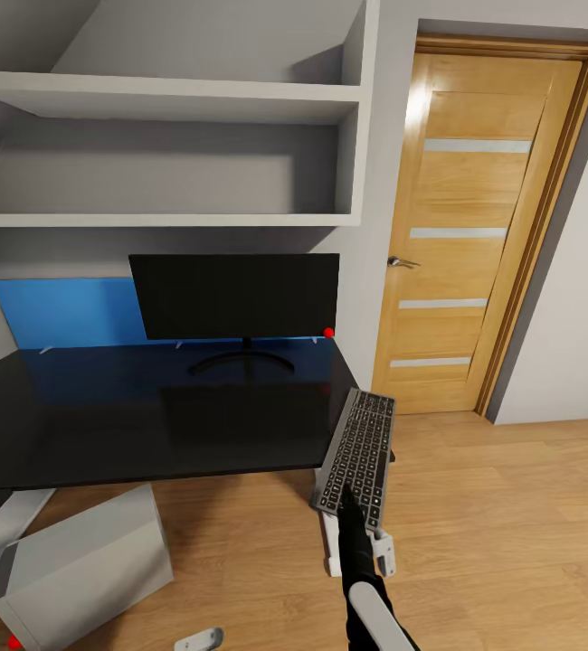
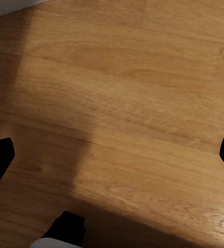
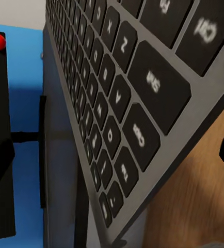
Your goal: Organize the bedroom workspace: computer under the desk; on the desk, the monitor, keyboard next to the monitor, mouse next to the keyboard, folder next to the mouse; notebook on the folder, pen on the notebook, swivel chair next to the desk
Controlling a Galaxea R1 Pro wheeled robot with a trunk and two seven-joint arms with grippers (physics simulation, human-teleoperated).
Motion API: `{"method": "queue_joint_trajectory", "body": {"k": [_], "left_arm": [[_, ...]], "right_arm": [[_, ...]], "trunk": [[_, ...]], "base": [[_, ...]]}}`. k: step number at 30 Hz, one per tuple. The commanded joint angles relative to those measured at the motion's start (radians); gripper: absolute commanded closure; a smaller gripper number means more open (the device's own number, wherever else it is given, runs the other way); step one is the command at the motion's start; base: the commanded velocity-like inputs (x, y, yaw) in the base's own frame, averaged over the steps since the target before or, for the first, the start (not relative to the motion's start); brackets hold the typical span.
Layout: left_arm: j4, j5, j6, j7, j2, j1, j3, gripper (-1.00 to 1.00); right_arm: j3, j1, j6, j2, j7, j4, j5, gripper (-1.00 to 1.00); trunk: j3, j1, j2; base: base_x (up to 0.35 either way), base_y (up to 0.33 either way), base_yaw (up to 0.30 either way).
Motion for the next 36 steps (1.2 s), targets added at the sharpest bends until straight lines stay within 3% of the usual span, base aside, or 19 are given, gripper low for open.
{"method": "queue_joint_trajectory", "body": {"k": [1,27,36], "left_arm": [[-0.002,0.002,0.004,0.008,0.001,-0.001,-0.005,-1.0],[-0.002,0.003,0.004,0.008,0.0,-0.001,-0.005,-1.0],[-0.002,0.003,0.004,0.008,0.0,-0.001,-0.005,-1.0]], "right_arm": [[0.0,-0.001,-0.005,0.0,-0.005,-0.001,-0.003,-1.0],[-0.102,-0.001,-0.001,-0.007,-0.011,-0.003,-0.001,-1.0],[-0.127,-0.005,-0.001,-0.03,-0.011,-0.002,-0.001,-1.0]], "trunk": [[-0.001,0.0,-0.001],[-0.001,0.0,-0.001],[-0.001,0.0,-0.001]], "base": [[0.0,0.0,0.0],[0.0,0.0,0.059],[0.0,0.0,0.07]]}}
